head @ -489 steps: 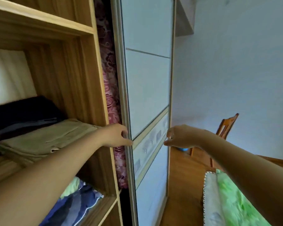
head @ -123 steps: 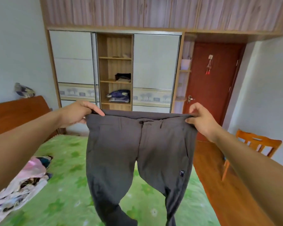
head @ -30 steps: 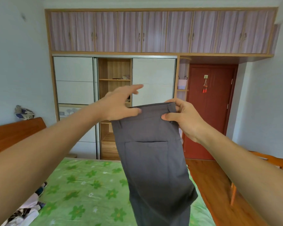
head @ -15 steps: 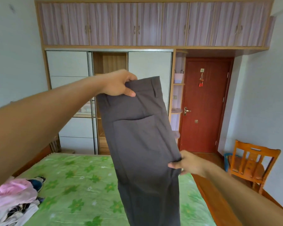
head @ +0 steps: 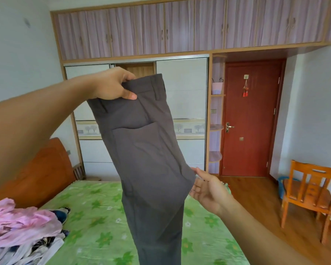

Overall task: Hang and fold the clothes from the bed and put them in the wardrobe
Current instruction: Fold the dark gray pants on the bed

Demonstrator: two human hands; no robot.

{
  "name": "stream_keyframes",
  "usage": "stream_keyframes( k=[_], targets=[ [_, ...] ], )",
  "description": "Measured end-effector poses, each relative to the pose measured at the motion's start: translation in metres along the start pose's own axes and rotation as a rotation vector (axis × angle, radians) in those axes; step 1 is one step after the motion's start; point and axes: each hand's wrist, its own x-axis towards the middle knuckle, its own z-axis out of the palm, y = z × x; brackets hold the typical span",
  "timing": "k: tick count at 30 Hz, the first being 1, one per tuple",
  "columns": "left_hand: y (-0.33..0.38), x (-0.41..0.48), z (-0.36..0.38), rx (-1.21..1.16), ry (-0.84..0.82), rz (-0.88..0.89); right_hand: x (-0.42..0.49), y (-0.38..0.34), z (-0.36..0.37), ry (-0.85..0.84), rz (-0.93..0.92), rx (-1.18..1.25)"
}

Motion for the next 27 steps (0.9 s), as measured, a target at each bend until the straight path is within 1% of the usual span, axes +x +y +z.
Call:
stream_keyframes(
  k=[2, 4, 6, 7, 9, 11, 13, 15, 17, 19, 21, 23, 25, 27],
  targets=[
    [-0.007, -0.005, -0.005, -0.013, 0.006, -0.027, -0.001, 0.006, 0.007, 0.011, 0.029, 0.036],
    [-0.013, -0.008, -0.007, -0.017, 0.015, -0.036, -0.003, 0.014, 0.012, -0.029, 0.137, 0.072],
    [-0.018, -0.011, -0.007, -0.014, 0.013, -0.05, -0.006, 0.016, 0.016, -0.088, 0.207, 0.021],
    [-0.021, -0.012, -0.007, -0.012, 0.005, -0.062, -0.007, 0.014, 0.018, -0.117, 0.208, -0.001],
    [-0.027, -0.015, -0.006, -0.004, -0.015, -0.083, -0.008, 0.005, 0.022, -0.147, 0.145, 0.001],
    [-0.033, -0.018, -0.007, -0.021, -0.017, -0.098, -0.008, -0.005, 0.022, -0.13, 0.041, 0.025],
    [-0.038, -0.02, -0.009, -0.042, -0.013, -0.111, -0.011, -0.013, 0.02, -0.146, -0.025, 0.01],
    [-0.042, -0.021, -0.011, -0.045, -0.017, -0.123, -0.015, -0.022, 0.02, -0.154, -0.064, -0.121],
    [-0.045, -0.021, -0.012, -0.052, -0.019, -0.131, -0.019, -0.034, 0.023, -0.099, -0.109, -0.29],
    [-0.047, -0.02, -0.014, -0.067, -0.018, -0.133, -0.02, -0.047, 0.024, -0.028, -0.131, -0.342],
    [-0.049, -0.02, -0.015, -0.087, -0.015, -0.137, -0.022, -0.061, 0.023, -0.009, -0.083, -0.221],
    [-0.05, -0.019, -0.015, -0.104, -0.006, -0.136, -0.023, -0.069, 0.022, -0.013, 0.007, -0.113],
    [-0.049, -0.017, -0.013, -0.118, 0.0, -0.131, -0.026, -0.069, 0.022, -0.01, 0.111, -0.112],
    [-0.046, -0.016, -0.01, -0.123, -0.012, -0.121, -0.026, -0.061, 0.019, -0.028, 0.176, -0.108]
  ],
)
